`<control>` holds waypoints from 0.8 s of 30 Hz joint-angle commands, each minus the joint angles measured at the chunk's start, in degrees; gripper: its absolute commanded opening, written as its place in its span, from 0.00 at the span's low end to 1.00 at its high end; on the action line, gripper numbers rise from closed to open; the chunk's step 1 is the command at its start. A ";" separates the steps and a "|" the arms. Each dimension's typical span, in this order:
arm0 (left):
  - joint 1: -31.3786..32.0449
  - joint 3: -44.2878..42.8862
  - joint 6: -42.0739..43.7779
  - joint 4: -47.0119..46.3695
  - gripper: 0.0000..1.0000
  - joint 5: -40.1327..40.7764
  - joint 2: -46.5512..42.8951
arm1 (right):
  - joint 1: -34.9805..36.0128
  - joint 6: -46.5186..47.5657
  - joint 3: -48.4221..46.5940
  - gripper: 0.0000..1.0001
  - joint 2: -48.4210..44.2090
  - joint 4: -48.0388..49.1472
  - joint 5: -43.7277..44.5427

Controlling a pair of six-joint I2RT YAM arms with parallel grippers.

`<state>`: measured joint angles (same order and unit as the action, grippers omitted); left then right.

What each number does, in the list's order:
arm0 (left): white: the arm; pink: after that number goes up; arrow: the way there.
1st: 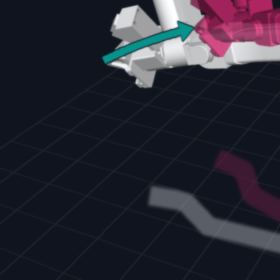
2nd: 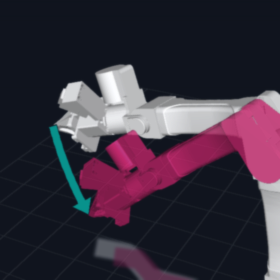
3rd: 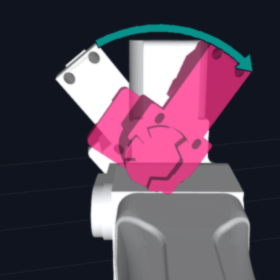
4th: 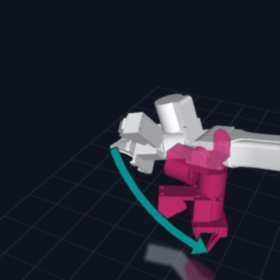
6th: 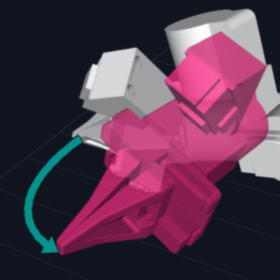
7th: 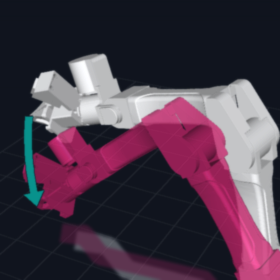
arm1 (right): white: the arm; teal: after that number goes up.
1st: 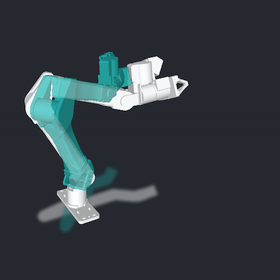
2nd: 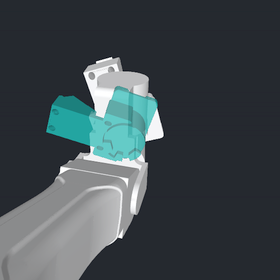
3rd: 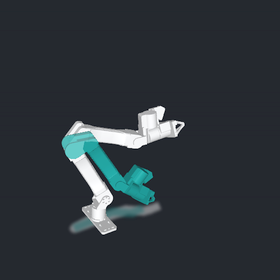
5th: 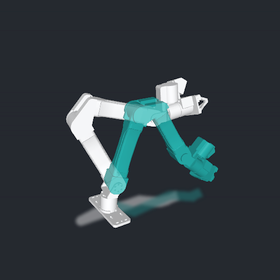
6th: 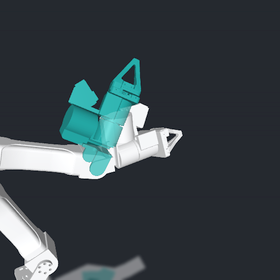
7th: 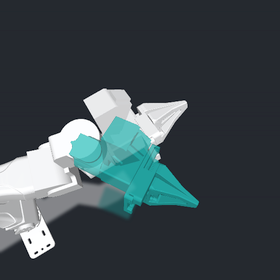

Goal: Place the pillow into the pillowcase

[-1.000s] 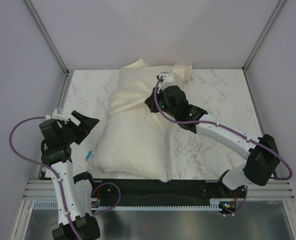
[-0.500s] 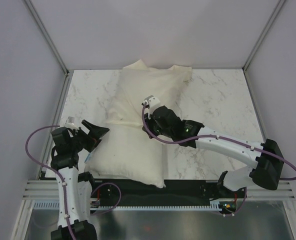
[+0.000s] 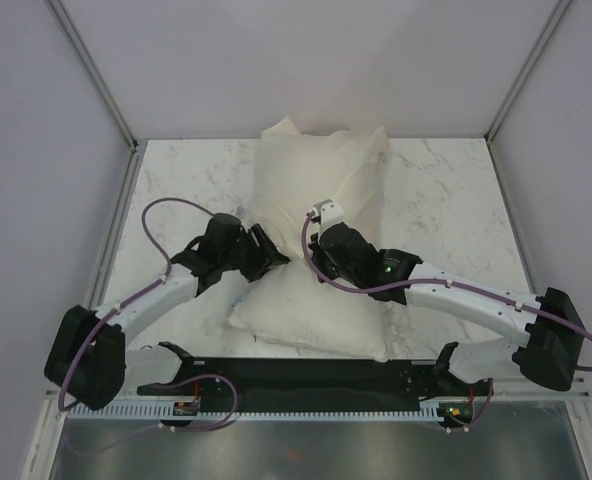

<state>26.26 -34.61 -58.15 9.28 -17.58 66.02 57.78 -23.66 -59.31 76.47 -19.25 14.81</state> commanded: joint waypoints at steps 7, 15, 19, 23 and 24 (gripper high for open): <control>10.30 -32.76 4.44 -9.82 0.43 5.53 24.15 | 1.46 -6.66 7.98 0.00 -10.45 -1.93 -1.36; 8.37 -42.04 19.74 9.52 0.79 14.51 19.09 | 1.46 -7.37 5.80 0.00 -11.35 -3.52 5.84; -0.73 -33.71 20.97 12.59 0.97 12.23 8.99 | 1.37 -8.24 1.75 0.00 -6.69 -5.62 9.70; -10.95 -27.02 20.80 15.42 1.00 3.54 -0.08 | 0.85 -9.30 -0.02 0.00 -3.87 -6.24 11.56; -12.27 -25.35 20.62 15.59 1.00 2.39 -1.67 | 0.58 -9.91 -0.10 0.00 -3.69 -6.24 12.08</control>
<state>17.72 -63.83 -40.40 21.37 -9.58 68.84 58.52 -31.22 -56.88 72.07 -24.49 24.75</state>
